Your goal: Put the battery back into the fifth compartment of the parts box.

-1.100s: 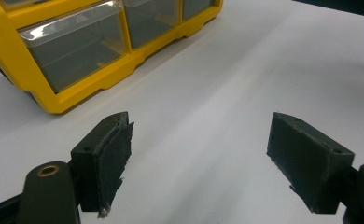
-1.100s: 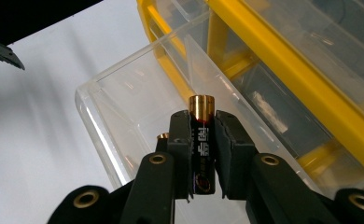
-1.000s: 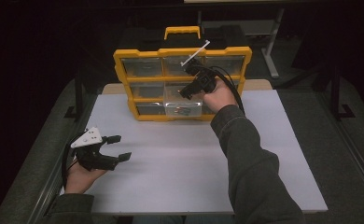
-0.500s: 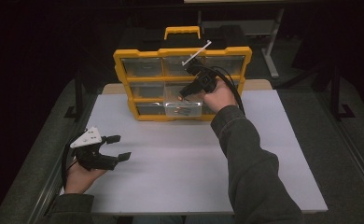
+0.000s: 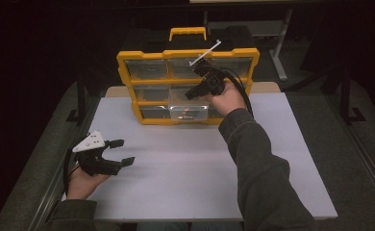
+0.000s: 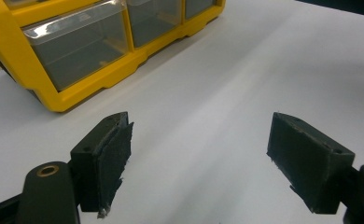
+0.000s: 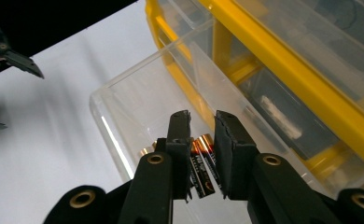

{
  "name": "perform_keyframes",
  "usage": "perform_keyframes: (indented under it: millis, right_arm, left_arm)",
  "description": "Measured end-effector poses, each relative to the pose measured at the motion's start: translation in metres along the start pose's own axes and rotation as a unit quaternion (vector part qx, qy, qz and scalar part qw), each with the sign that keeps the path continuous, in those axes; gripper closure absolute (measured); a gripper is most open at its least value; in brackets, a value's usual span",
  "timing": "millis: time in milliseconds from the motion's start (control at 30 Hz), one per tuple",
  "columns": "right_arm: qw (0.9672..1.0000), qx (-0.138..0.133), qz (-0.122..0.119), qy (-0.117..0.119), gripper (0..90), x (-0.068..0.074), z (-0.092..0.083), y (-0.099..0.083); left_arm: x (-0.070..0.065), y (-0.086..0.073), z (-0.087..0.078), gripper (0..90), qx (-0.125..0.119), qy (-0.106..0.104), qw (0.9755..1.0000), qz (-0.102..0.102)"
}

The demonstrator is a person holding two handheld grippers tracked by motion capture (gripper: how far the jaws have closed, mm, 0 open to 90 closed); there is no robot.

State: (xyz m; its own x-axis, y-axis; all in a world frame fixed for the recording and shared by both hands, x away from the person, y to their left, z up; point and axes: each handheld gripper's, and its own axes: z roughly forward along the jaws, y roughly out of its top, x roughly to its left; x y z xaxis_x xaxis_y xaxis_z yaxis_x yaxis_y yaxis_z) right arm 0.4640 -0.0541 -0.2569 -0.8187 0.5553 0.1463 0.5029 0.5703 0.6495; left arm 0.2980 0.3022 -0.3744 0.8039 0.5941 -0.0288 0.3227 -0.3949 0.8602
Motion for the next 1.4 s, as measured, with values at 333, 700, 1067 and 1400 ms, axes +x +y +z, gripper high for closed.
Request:
perform_keyframes:
  millis: [333, 700, 1067, 1400]
  right_arm:
    - [0.9996, -0.017, 0.003, 0.023, 80.7, 0.004, -0.010, 0.000]
    - [0.9986, -0.037, 0.000, 0.038, 89.0, 0.014, -0.027, -0.001]
    - [0.9981, -0.041, -0.014, 0.043, 89.2, 0.020, -0.036, -0.004]
    - [0.9975, -0.040, -0.030, 0.051, 89.2, 0.028, -0.034, -0.009]
  left_arm:
    - [-0.001, 0.000, 0.000, 21.0, 0.005, -0.001, 1.0000, 0.002]
    - [0.001, 0.001, 0.000, 21.0, 0.004, 0.000, 1.0000, 0.002]
    - [0.002, 0.001, 0.000, 21.0, 0.006, 0.000, 1.0000, 0.007]
    - [0.001, 0.001, 0.001, 21.0, 0.004, -0.001, 1.0000, 0.007]
